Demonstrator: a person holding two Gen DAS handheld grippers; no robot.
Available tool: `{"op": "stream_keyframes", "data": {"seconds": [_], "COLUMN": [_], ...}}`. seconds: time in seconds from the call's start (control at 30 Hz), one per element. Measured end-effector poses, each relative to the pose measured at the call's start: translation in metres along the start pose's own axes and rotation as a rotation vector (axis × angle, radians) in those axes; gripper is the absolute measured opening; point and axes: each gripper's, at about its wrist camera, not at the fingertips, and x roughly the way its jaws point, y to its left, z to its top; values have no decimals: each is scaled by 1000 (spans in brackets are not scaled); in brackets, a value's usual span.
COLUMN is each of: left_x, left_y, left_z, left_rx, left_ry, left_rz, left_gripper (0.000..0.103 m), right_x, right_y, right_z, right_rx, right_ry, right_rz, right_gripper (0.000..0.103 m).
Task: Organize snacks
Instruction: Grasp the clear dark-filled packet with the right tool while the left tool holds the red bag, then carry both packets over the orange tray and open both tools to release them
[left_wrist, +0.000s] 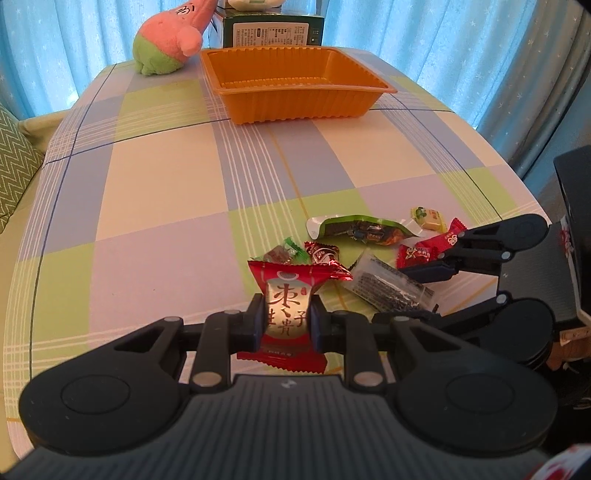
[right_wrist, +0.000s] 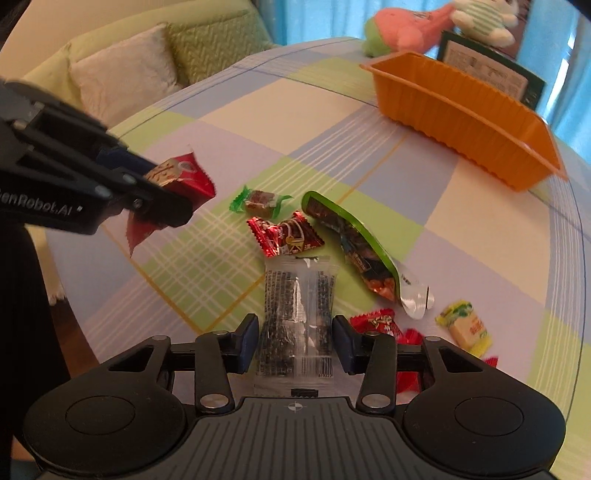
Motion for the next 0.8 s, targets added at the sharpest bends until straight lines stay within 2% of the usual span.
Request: {"op": "stream_keyframes", "data": {"seconds": [0.17, 0.53, 0.8], "left_x": [-3, -14, -23], "left_y": [0, -4, -10], "left_z": [-1, 0, 17], "left_rx": [-7, -19, -56], "left_ry": [-3, -25, -78], "left_rz": [7, 9, -7], "left_gripper": [22, 22, 22], "right_x": [-6, -49, -80], "right_y": [4, 9, -13], "right_z": [-4, -17, -2], "right_rx": [62, 157, 281], "right_ry": [-31, -125, -185], "right_rz": [-21, -62, -115], "right_gripper": [38, 38, 38]}}
